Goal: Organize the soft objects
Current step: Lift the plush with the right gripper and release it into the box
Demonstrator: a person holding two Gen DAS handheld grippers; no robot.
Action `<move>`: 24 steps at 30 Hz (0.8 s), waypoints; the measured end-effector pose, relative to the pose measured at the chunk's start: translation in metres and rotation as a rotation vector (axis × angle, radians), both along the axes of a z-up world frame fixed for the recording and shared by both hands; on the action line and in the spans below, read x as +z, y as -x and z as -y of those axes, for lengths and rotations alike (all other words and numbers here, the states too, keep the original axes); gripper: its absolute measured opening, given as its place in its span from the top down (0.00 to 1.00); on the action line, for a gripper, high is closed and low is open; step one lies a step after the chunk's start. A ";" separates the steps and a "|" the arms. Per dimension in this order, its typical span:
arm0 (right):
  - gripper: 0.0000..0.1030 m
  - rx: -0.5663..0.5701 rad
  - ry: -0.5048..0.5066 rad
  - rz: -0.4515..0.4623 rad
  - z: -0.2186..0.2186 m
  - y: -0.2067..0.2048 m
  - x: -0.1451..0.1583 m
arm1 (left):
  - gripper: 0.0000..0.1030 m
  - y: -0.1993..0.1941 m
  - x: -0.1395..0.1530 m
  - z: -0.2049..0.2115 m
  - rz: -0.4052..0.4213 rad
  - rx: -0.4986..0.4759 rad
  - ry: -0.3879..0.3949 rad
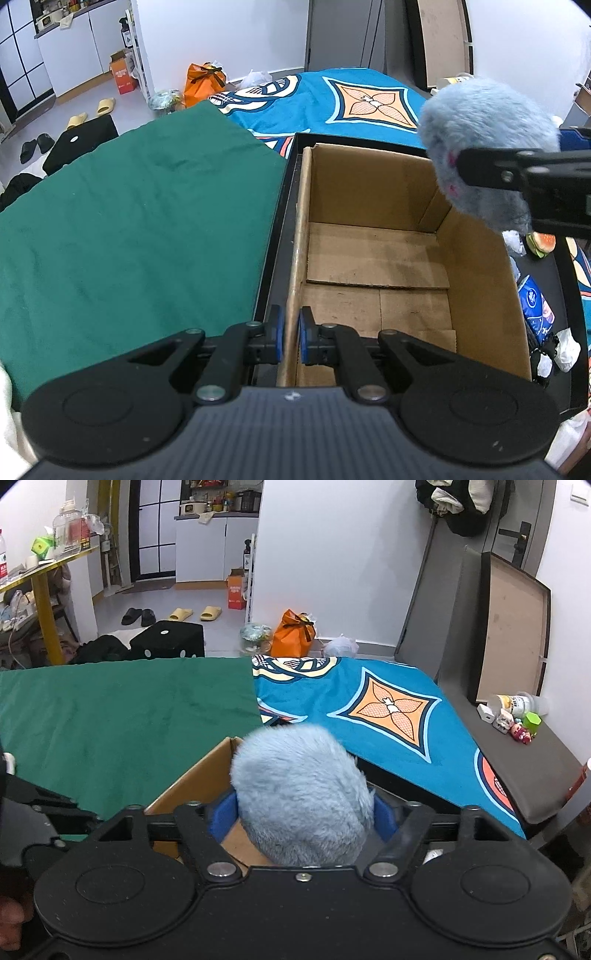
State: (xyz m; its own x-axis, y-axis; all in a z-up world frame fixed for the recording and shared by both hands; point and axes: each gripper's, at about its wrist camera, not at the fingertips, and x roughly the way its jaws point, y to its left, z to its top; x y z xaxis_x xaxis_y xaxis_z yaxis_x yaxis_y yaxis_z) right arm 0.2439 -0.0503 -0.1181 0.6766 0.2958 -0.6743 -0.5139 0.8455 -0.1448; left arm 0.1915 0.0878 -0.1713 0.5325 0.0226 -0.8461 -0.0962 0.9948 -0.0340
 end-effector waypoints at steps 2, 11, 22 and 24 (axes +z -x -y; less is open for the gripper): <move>0.21 -0.012 0.038 -0.007 -0.001 -0.001 -0.006 | 0.92 0.000 0.000 0.000 0.000 0.001 0.002; 0.18 -0.082 0.008 -0.060 0.025 0.006 -0.010 | 0.91 0.000 0.001 0.003 -0.012 0.003 -0.003; 0.18 -0.168 -0.060 -0.095 0.066 0.022 -0.013 | 0.83 0.000 0.004 0.014 -0.017 -0.012 -0.090; 0.18 -0.183 -0.070 -0.098 0.073 0.026 -0.015 | 0.75 0.001 0.005 0.015 -0.015 -0.008 -0.114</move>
State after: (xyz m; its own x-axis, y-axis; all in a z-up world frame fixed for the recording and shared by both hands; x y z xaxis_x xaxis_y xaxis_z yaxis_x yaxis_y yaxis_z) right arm 0.2181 -0.1237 -0.1336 0.6555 0.2225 -0.7217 -0.3593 0.9324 -0.0389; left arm 0.1901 0.0724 -0.1665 0.5201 0.1148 -0.8464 -0.0881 0.9928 0.0806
